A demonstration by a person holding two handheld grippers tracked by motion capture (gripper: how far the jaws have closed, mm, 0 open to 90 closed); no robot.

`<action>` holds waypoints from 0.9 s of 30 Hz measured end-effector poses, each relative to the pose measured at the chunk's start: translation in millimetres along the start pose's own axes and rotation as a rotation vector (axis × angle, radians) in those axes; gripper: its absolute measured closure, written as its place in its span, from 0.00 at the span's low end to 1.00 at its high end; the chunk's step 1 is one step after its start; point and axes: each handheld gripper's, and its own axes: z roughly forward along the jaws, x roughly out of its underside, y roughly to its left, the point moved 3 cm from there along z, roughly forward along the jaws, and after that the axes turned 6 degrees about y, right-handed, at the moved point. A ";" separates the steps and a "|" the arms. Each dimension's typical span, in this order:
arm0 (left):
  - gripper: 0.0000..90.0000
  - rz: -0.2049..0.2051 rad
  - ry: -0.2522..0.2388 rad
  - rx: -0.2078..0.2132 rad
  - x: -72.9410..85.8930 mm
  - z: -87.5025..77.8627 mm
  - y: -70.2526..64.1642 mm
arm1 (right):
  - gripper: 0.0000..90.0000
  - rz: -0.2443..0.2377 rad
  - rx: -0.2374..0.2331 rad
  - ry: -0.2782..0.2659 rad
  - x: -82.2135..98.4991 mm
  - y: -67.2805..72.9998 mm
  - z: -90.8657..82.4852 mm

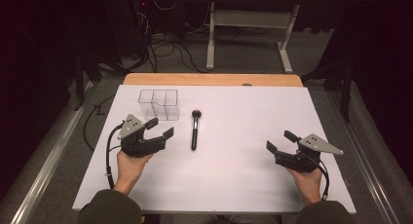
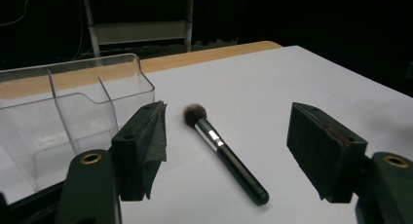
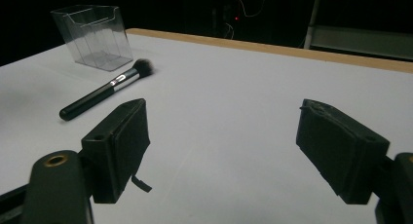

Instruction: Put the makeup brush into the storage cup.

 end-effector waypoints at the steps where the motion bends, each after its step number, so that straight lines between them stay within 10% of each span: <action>1: 0.34 -0.001 0.000 0.002 -2.6 1.5 0.1 | 0.24 0.004 -0.001 0.000 0.0 0.2 -0.1; 27: 0.35 0.006 0.002 0.020 -22.0 17.2 -3.8 | 0.24 -0.001 -0.009 -0.003 -0.3 -0.2 0.4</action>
